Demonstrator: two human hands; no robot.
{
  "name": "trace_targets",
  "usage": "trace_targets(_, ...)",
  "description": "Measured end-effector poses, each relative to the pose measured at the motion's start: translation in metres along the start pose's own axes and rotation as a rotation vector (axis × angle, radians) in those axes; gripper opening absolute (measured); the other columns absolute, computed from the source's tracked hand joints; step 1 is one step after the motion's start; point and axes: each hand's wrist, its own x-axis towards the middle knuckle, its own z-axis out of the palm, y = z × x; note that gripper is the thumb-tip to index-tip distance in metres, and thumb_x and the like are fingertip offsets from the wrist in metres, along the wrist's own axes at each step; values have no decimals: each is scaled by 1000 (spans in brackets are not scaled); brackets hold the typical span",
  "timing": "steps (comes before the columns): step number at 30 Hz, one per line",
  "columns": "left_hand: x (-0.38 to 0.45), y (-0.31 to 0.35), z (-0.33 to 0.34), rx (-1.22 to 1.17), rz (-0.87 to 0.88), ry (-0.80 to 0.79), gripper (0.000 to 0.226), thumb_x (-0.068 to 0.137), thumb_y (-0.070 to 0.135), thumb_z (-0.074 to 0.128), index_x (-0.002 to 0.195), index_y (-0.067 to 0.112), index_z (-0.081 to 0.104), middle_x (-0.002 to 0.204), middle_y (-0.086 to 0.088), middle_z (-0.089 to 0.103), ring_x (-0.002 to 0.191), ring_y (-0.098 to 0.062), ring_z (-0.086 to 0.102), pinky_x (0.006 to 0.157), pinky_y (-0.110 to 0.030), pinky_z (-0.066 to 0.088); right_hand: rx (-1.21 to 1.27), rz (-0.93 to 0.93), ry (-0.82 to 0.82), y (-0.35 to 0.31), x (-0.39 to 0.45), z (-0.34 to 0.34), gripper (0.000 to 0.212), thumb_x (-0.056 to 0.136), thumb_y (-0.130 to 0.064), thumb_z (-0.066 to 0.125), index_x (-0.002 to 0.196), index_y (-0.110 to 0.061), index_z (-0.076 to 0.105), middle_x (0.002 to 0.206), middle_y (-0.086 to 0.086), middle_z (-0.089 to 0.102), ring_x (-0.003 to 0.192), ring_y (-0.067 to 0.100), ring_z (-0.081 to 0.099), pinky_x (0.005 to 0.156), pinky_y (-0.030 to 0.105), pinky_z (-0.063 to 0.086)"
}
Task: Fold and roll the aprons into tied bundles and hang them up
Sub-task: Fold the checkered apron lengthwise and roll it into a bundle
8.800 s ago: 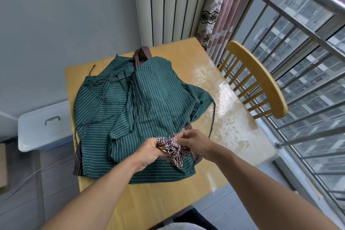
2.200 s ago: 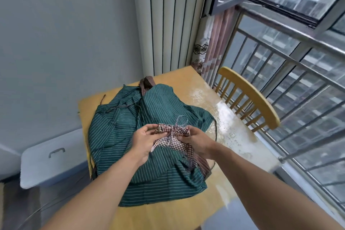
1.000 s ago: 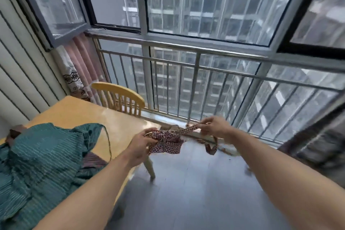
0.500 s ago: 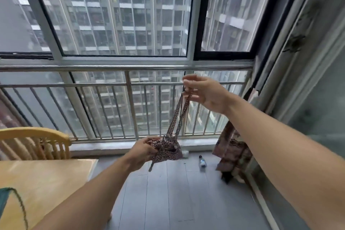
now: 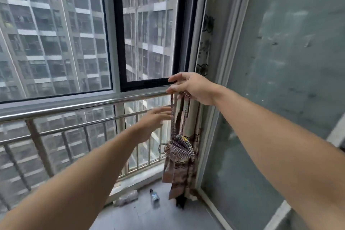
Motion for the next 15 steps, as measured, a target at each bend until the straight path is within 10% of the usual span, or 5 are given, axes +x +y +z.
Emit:
trace_targets(7,126,85,88,172,204,104,23,92,26,75,114,20,72,112,-2,75,100,-11,70,70,-20,51,-167,20,224,21,16,-135,13,98,-5,63,105,-15,56,94,5,78,63,13,57,57,28,39)
trace_targets(15,280,123,176,126,241,-33,15,91,32,76,105,27,71,111,-3,77,97,-13,72,96,-37,55,-247,24,261,60,76,-301,19,90,-2,67,97,-17,57,89,7,78,62,16,53,56,29,35)
